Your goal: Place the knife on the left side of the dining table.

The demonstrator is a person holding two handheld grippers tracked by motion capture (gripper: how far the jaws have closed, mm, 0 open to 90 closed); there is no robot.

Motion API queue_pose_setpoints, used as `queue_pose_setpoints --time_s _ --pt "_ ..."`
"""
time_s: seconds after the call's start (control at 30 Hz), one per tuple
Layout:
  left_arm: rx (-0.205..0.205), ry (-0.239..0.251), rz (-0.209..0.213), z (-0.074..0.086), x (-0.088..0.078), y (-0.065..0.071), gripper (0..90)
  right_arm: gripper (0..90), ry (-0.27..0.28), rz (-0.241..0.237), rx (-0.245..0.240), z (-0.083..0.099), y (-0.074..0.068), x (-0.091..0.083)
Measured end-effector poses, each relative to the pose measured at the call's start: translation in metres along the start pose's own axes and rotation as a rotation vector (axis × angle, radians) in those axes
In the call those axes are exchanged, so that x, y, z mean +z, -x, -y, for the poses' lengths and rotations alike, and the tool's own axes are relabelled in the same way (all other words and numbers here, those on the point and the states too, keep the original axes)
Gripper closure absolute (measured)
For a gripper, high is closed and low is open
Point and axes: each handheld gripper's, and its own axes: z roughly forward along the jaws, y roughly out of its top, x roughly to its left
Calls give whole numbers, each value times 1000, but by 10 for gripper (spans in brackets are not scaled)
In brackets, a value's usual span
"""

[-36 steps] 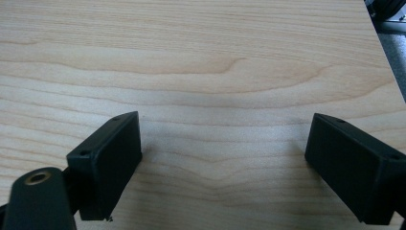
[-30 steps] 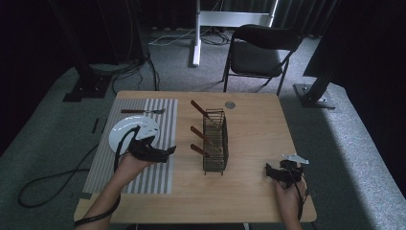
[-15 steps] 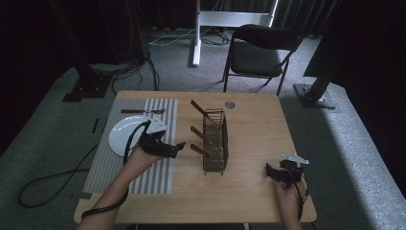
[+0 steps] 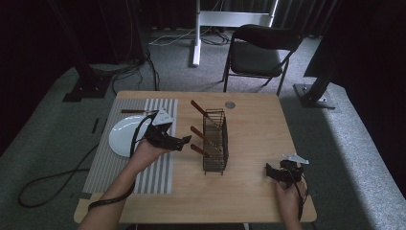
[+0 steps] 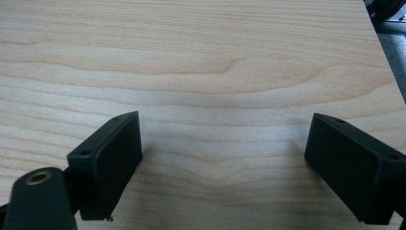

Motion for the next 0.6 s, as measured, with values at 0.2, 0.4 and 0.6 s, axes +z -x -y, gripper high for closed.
queue_pose_setpoints --time_s 0.2,0.4,0.6 --pt "-3 -4 24 -9 9 1 64 118 0 0 0 0 0 0" --pt "-9 -8 52 -12 18 2 138 118 0 0 0 0 0 0" --pt "-24 -20 95 -10 25 1 305 120 -2 0 1 0 0 0"
